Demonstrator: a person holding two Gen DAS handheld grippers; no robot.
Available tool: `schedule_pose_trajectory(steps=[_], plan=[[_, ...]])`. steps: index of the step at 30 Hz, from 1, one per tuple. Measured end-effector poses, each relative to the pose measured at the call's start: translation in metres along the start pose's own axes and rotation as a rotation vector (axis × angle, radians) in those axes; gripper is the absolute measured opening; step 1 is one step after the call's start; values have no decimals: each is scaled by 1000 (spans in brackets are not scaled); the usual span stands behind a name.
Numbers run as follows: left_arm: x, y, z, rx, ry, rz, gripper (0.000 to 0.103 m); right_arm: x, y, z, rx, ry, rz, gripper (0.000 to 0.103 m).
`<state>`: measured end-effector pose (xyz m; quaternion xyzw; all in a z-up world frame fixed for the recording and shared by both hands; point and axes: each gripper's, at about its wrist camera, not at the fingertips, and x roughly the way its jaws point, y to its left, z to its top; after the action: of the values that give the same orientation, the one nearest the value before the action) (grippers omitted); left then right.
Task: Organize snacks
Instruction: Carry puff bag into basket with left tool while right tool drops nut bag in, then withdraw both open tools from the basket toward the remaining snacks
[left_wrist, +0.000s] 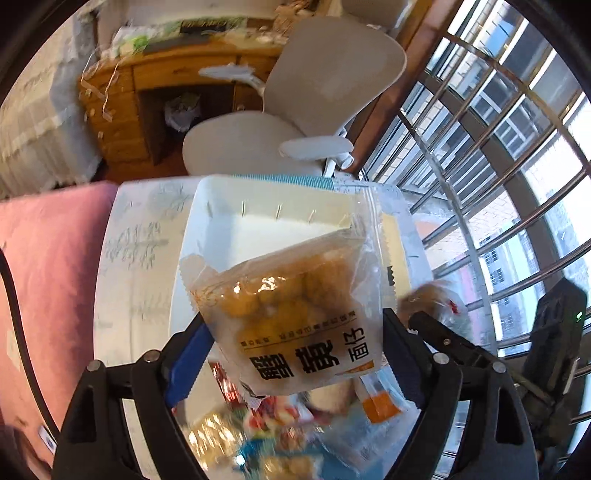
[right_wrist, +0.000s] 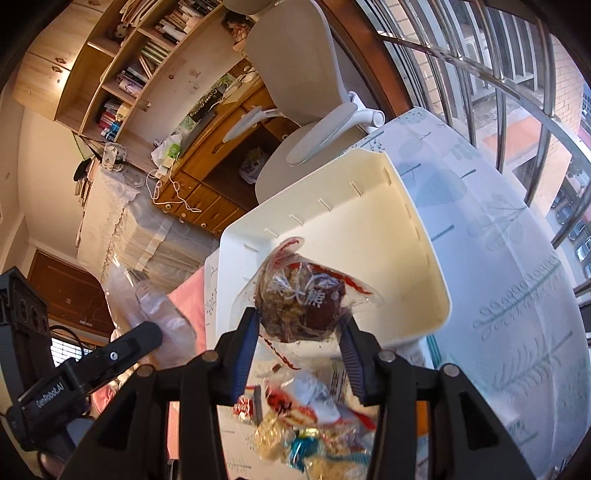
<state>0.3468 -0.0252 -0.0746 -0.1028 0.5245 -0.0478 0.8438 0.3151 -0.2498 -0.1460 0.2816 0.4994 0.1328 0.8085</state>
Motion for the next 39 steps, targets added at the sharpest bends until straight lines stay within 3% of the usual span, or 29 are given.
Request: schedule_pose_trajectory(steps=[4, 6, 15, 29, 33, 39], plan=[[18, -11, 7, 59, -13, 21, 90, 12, -13, 12, 19, 9, 4, 47], [22, -15, 11, 77, -14, 37, 91, 16, -19, 16, 31, 16, -4, 57], [22, -14, 9, 36, 8, 56, 93, 26, -38, 22, 70, 47, -3, 75], [-21, 5, -37, -63, -28, 54, 93, 8, -46, 2, 102, 60, -58, 76], [-33, 12, -52, -85, -38, 50, 93, -3, -43, -11, 64, 52, -85, 77], [-48, 20, -77, -65, -50, 40, 93, -12, -42, -42, 51, 109, -115, 77]])
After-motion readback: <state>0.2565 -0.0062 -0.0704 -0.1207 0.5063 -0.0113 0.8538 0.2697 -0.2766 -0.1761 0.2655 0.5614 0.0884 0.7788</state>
